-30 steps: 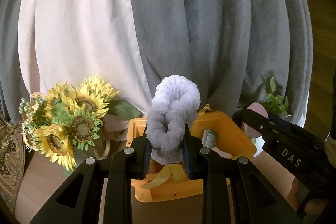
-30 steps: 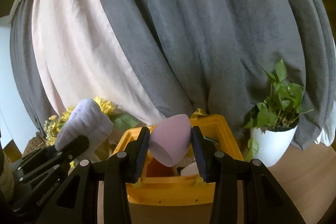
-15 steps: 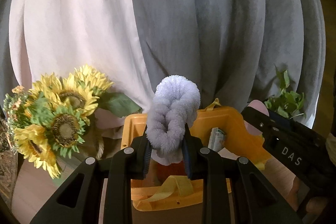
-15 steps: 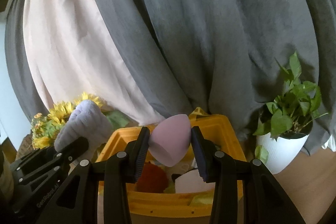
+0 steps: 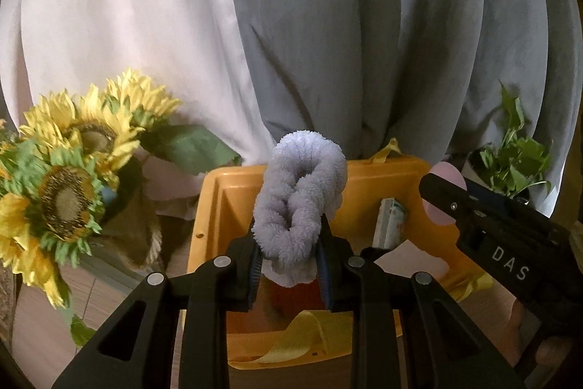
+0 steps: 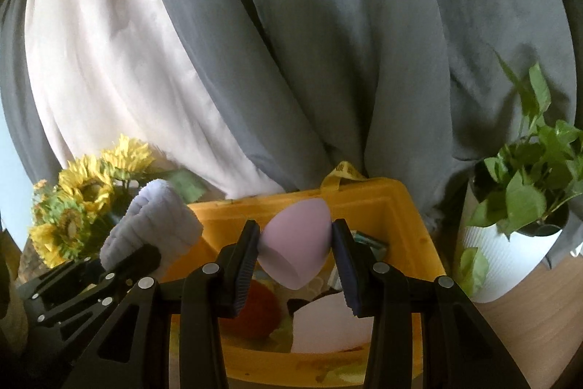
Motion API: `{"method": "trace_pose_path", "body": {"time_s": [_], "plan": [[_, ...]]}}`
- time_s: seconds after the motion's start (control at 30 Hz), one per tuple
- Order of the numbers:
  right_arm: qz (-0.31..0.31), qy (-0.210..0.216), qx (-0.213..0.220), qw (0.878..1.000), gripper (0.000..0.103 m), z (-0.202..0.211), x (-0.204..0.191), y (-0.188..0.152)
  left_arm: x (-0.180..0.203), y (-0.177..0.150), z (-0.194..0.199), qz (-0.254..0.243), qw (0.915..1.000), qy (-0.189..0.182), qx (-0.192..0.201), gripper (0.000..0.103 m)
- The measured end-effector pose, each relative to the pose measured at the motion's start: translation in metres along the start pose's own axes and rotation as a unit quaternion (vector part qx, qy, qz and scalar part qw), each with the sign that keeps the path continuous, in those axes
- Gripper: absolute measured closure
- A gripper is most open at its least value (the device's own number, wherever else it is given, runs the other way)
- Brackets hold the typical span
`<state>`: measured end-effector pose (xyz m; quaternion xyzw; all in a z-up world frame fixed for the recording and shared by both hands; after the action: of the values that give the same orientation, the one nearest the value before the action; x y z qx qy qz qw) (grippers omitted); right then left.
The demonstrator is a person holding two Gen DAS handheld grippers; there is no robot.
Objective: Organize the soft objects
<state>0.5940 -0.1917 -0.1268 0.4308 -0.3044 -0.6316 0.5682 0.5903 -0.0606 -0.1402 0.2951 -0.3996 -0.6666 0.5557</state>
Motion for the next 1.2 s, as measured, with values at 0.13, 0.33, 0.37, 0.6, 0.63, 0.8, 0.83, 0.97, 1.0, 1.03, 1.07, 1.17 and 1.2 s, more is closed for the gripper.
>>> {"method": "trace_pose_path", "body": {"time_s": [0.13,0.33,0.37,0.6,0.63,0.8,0.83,0.97,1.0,1.03,1.07,1.17,1.2], "plan": [[0.0,-0.002,-0.006,1.0,0.06,-0.005,0.003,-0.005,0.0,-0.005,-0.009,0.001,1.0,0.001,-0.006,0.069],[-0.007,-0.014,-0.014,1.0,0.051,-0.012,0.013,-0.009,0.0,-0.006,-0.014,-0.002,1.0,-0.001,-0.008,0.064],[-0.007,-0.019,-0.012,1.0,0.051,-0.012,0.015,-0.008,0.0,-0.005,-0.013,-0.001,1.0,0.0,-0.006,0.064],[-0.007,-0.032,-0.008,0.999,0.05,0.001,0.02,-0.006,-0.003,0.002,0.01,0.002,0.9998,0.015,0.011,0.061],[-0.007,-0.033,-0.007,0.999,0.05,0.004,0.019,-0.005,-0.002,0.003,0.013,0.002,0.9998,0.015,0.013,0.06],[0.0,-0.039,0.001,0.999,0.05,0.031,0.017,-0.002,-0.002,0.009,0.043,0.002,0.9993,0.022,0.03,0.055],[0.003,-0.04,0.003,0.999,0.05,0.036,0.016,-0.002,-0.002,0.01,0.052,0.001,0.999,0.024,0.036,0.053],[0.012,-0.046,0.011,0.999,0.043,0.063,0.012,0.0,-0.001,0.011,0.082,-0.001,0.9978,0.037,0.056,0.048],[0.015,-0.049,0.016,0.999,0.041,0.071,0.012,0.0,-0.002,0.011,0.09,0.001,0.9973,0.04,0.061,0.044],[0.017,-0.052,0.018,0.998,0.039,0.077,0.012,0.0,-0.002,0.011,0.098,0.002,0.9969,0.045,0.065,0.042],[0.02,-0.055,0.024,0.998,0.037,0.087,0.011,0.0,-0.002,0.011,0.104,0.003,0.9965,0.048,0.069,0.042],[0.029,-0.062,0.034,0.997,0.034,0.109,0.007,-0.002,-0.002,0.007,0.126,0.002,0.9948,0.064,0.08,0.034],[0.033,-0.063,0.038,0.997,0.033,0.117,0.006,-0.003,-0.001,0.006,0.133,0.003,0.9942,0.068,0.083,0.033]]}}
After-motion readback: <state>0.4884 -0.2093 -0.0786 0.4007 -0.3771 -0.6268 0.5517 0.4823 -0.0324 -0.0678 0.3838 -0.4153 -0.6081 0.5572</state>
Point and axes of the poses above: each gripper's, at about its wrist camera, not at the fingertips, and z roughly against the way its jaws point, x to its right, y to its top, the point moved 10 cm from there along -z, roughly the way its jaws point, and after that the axes turned 5 degrees about x, right-handed, at the moved point
